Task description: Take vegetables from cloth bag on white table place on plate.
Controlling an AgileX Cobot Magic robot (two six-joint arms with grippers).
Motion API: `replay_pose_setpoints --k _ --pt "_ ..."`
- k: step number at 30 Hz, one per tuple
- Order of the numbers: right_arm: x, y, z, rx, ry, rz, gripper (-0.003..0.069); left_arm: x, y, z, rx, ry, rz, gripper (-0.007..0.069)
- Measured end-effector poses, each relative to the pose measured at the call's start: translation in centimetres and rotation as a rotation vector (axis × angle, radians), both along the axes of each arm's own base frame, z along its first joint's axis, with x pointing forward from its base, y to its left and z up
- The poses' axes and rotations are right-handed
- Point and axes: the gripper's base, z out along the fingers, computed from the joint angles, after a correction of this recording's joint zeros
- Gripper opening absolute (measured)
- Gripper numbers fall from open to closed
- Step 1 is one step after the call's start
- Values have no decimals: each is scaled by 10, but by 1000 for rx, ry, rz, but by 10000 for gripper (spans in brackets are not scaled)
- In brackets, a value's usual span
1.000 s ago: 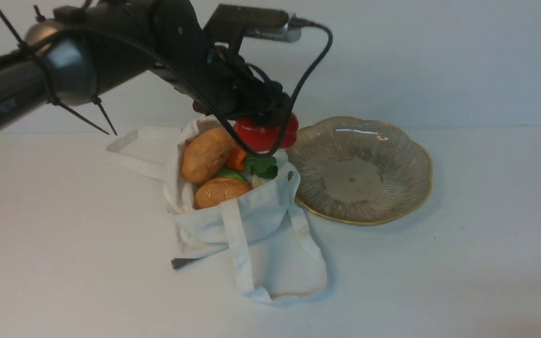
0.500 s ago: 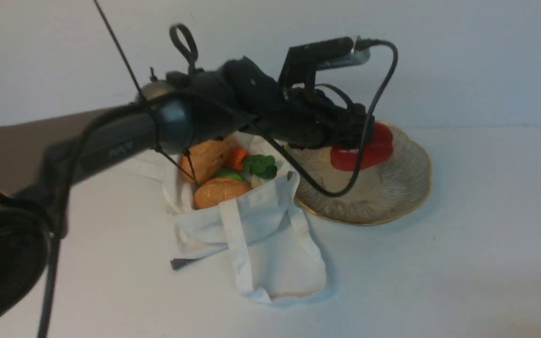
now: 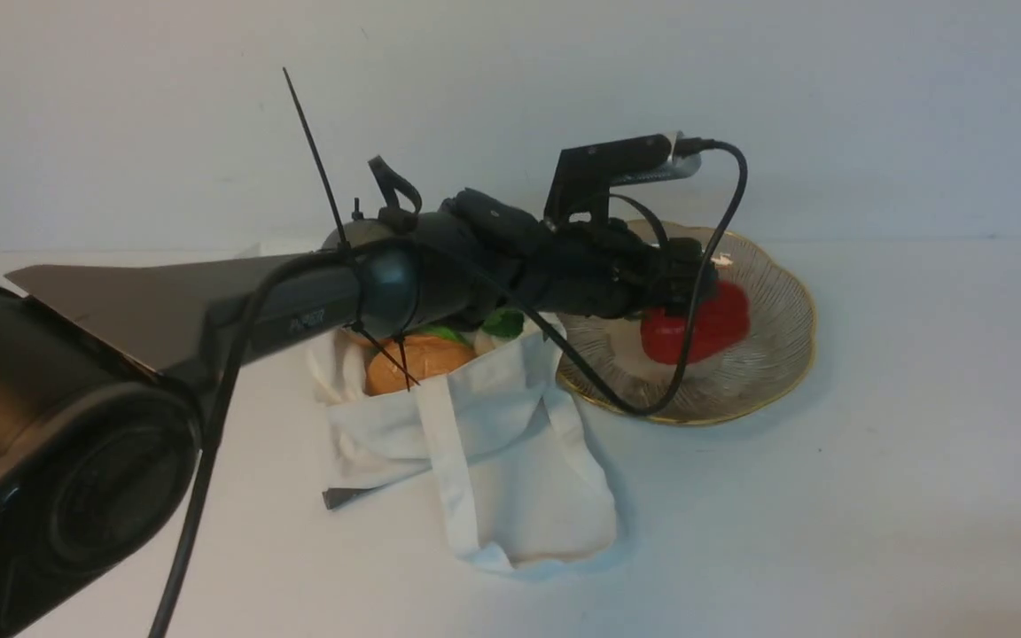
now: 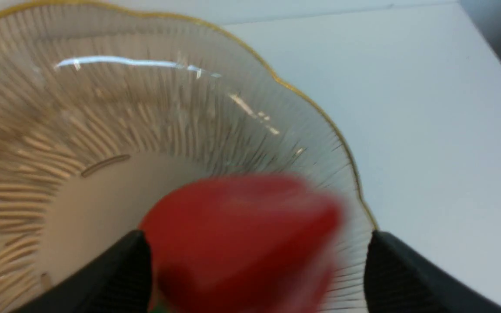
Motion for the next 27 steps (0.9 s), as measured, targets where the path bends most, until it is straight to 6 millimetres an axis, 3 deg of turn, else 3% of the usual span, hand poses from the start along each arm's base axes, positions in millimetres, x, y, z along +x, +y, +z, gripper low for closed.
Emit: replay_pose_setpoints --k 7,11,12,13,14,15,16,17,20,21,22,23,27 --pt "0 0 0 0 0 0 -15 -8 -3 18 -37 -41 -115 628" --pt "0 0 0 0 0 0 -15 -12 23 75 -73 -128 -163 512" --pt "0 0 0 0 0 0 -15 -11 25 75 -69 -127 -160 503" --pt "0 0 0 0 0 0 -15 -20 48 116 -70 -171 -192 391" --pt "0 0 0 0 0 0 -15 -24 52 126 -68 -191 -200 378" --pt "0 0 0 0 0 0 -15 -37 70 154 -55 -195 -233 268" --pt "0 0 0 0 0 0 -15 -38 75 158 -43 -192 -229 254" --pt "0 0 0 0 0 0 -15 -58 98 187 9 -190 -254 139" --pt "0 0 0 0 0 0 -15 -103 138 227 142 -130 -265 25" --pt "0 0 0 0 0 0 -15 -122 156 242 198 -114 -225 8" --pt "0 0 0 0 0 0 -15 -125 158 246 199 -117 -228 6" --pt "0 0 0 0 0 0 -15 -149 178 262 276 -109 -167 -2" --pt "0 0 0 0 0 0 -15 -227 224 305 425 -205 25 -5"
